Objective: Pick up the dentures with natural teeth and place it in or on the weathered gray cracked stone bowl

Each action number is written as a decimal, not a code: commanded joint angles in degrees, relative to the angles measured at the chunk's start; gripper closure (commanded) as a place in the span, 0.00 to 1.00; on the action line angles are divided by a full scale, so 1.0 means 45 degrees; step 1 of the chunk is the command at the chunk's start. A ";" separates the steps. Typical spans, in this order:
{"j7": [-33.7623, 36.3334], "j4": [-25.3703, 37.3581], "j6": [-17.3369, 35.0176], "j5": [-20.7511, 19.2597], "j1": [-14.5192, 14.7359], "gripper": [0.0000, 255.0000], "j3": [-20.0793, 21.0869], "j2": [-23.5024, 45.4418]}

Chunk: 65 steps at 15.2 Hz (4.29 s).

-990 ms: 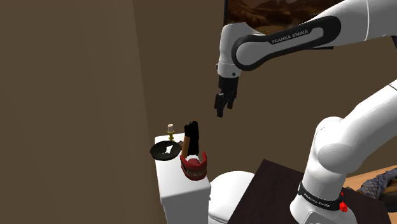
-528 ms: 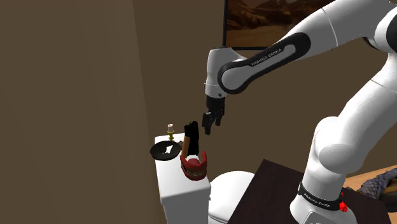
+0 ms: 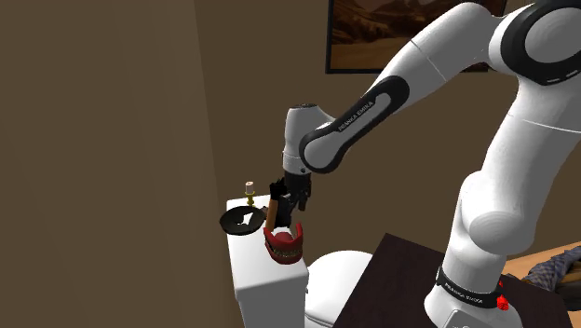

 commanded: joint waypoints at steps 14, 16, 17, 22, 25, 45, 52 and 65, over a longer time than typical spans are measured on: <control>0.0407 0.0952 0.3208 -0.0085 0.0354 0.00 0.0265 0.4134; 0.0407 0.0953 0.3208 -0.0085 0.0354 0.00 0.0265 0.4135; 0.0407 0.0953 0.3208 -0.0085 0.0354 0.00 0.0265 0.4135; 0.0408 0.0954 0.3205 -0.0085 0.0354 1.00 0.0265 0.4134; 0.0407 0.0953 0.3206 -0.0085 0.0354 1.00 0.0265 0.4134; 0.0197 0.1366 0.0559 0.0301 0.0295 1.00 0.0336 0.1886; 0.0157 0.1784 -0.0701 0.0393 0.0290 1.00 0.0316 0.1040; -0.0167 0.9385 -0.3229 -0.0351 -0.0054 1.00 -0.0113 0.6162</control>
